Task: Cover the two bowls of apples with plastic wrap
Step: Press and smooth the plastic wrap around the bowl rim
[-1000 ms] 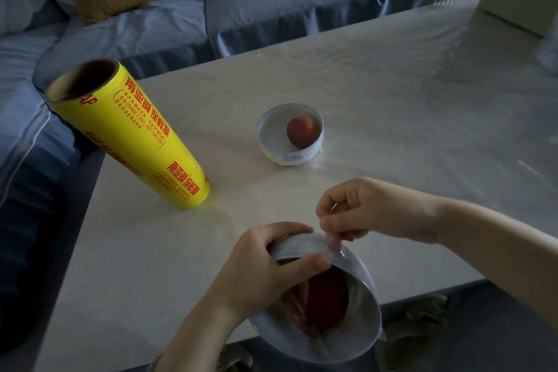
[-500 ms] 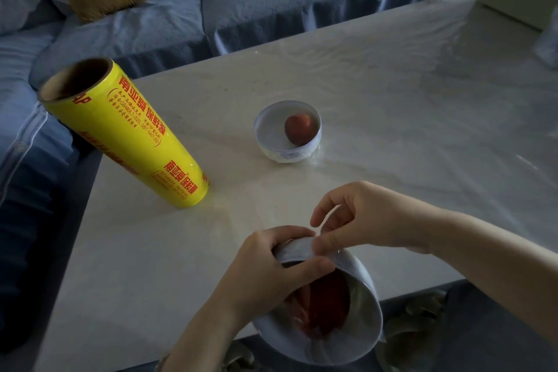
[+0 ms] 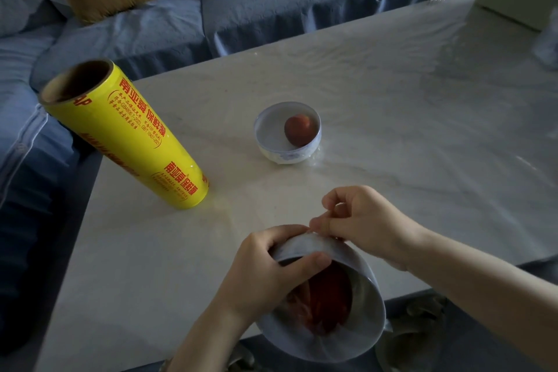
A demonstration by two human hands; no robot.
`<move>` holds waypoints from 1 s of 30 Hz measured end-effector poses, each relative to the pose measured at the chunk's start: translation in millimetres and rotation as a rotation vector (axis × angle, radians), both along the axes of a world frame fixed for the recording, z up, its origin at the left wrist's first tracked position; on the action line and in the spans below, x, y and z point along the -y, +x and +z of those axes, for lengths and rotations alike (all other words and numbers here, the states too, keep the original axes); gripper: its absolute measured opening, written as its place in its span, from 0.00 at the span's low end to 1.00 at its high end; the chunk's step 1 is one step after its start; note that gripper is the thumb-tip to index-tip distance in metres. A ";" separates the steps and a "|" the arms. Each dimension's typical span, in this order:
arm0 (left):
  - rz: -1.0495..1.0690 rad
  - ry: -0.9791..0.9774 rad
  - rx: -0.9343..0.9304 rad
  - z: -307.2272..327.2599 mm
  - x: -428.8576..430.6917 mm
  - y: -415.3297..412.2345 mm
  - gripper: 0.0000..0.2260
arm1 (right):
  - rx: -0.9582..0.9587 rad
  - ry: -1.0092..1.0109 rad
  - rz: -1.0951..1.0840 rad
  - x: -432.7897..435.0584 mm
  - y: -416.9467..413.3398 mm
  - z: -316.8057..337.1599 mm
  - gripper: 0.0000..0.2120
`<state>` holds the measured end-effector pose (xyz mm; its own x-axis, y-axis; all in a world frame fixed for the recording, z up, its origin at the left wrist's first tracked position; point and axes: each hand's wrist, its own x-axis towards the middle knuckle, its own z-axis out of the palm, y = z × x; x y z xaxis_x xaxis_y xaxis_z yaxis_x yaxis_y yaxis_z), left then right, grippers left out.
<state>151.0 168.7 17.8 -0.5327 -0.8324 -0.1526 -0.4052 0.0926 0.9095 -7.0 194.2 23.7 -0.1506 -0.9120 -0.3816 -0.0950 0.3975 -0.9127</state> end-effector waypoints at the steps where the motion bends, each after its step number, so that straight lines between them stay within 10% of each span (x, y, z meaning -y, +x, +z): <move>1: 0.022 -0.008 0.006 -0.9 -0.1 -0.2 0.17 | -0.059 -0.030 -0.003 -0.1 2.1 -1.5 0.14; 18: 0.097 0.037 0.006 -19.0 0.0 2.6 0.23 | -0.556 -0.115 0.185 12.8 -17.6 -9.8 0.06; 22: 0.138 -0.007 0.003 -18.0 4.4 2.8 0.15 | -0.359 -0.463 0.159 -2.8 -25.2 8.5 0.05; 30: 0.199 0.048 -0.095 -18.5 8.2 3.4 0.22 | -0.304 -0.339 0.468 -9.7 -2.4 -6.3 0.21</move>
<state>154.4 160.4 -0.7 -0.3727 -0.9156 -0.1511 -0.3232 -0.0245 0.9460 -9.4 203.9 17.4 0.2357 -0.9697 -0.0641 -0.4614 -0.0536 -0.8855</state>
